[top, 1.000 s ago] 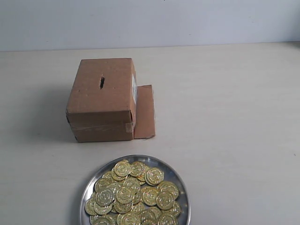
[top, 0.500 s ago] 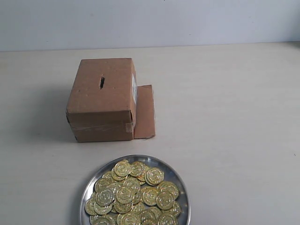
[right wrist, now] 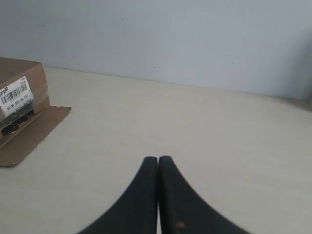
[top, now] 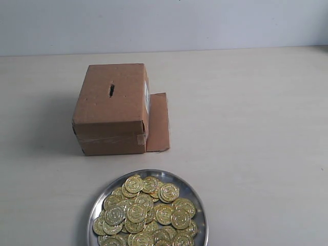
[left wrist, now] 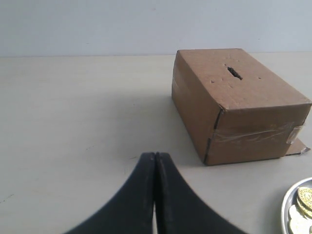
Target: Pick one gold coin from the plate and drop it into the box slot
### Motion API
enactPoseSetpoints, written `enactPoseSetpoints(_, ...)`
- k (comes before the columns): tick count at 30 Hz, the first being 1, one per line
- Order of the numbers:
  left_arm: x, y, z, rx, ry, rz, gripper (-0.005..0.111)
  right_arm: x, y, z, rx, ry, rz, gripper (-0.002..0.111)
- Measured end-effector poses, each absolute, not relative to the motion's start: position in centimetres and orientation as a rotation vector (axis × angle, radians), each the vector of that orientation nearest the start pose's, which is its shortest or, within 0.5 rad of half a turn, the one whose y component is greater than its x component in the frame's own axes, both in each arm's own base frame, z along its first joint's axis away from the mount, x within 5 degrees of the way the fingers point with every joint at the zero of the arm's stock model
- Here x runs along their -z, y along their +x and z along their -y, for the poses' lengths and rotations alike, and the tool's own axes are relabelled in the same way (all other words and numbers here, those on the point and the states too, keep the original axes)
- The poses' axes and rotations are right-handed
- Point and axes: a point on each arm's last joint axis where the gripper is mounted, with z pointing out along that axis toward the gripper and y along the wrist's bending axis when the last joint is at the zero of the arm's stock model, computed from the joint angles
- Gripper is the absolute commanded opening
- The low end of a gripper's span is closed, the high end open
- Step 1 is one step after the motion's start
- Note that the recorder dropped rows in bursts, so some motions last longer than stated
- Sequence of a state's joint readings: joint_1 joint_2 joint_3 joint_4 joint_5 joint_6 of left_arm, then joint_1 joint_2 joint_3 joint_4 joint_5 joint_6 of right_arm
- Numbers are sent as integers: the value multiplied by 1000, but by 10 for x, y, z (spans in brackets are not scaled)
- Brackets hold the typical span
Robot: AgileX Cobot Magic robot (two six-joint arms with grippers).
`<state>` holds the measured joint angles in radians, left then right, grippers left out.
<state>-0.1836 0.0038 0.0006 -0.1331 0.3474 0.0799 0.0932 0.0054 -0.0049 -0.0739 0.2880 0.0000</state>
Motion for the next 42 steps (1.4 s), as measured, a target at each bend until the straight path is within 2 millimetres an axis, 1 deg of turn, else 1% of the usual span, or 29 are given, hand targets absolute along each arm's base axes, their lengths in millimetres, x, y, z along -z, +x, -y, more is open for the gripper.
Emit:
enactPoseSetpoints(10,-182,52,14,202,159,-1830,0,-188,55,-3,3,-130,-1769,0)
enactPoseSetpoints(18,-182,52,14,202,159,-1830,0,-184,54,-3,6,-131,-1820,0)
enactPoseSetpoints(42,-182,52,14,202,159,-1830,0,-184,54,-3,6,-131,-1822,0)
